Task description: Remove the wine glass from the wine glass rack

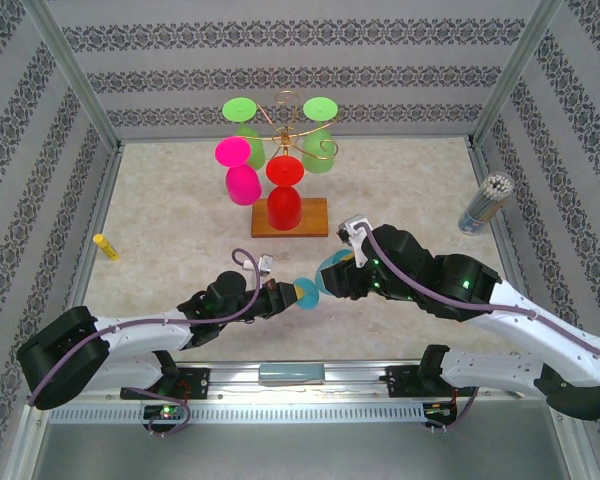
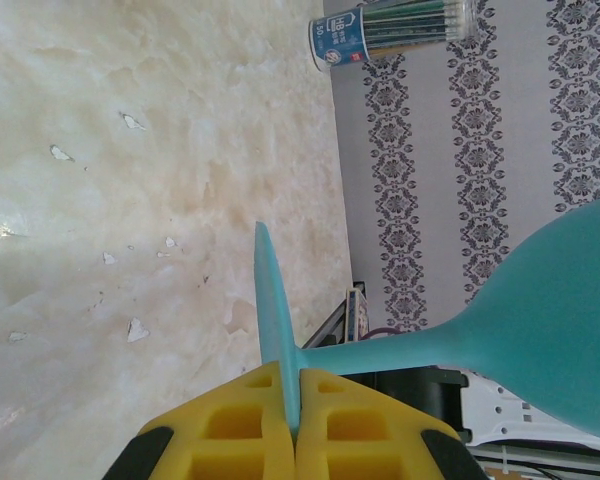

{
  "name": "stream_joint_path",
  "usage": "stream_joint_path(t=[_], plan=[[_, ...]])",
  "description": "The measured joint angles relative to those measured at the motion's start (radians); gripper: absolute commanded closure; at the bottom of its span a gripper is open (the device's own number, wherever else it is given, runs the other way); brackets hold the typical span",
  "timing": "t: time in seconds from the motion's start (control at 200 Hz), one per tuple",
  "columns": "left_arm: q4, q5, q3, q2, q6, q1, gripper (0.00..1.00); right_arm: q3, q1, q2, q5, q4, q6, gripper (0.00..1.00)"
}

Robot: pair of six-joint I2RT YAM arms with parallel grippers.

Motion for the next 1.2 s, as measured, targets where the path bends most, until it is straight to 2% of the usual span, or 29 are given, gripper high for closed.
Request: stream_joint_path(t=[0.275, 0.62, 0.889, 1.064, 1.199], plan=[[0.000, -0.001, 0.000, 0.000, 0.000, 0.006, 1.00, -0.006, 0.000, 0.000, -0.018, 0.001, 0.001, 0.58], [-0.001, 0.000, 0.000, -0.002, 0.000, 0.006, 1.00, -0.025, -0.006, 0.013, -0.043, 0.008, 0.003, 0.75], [-0.022, -0.012, 0.000, -0.019, 0.001, 0.006, 1.00, -0.028, -0.006, 0.021, -0.063, 0.023, 0.002, 1.00], [-0.060, -0.027, 0.000, -0.049, 0.002, 0.006, 0.96, -0.028, -0.006, 0.023, -0.070, 0.032, 0.003, 1.00], [-0.090, -0.042, 0.001, -0.079, 0.008, 0.006, 0.88, -0.028, -0.006, 0.023, -0.071, 0.042, 0.003, 1.00]])
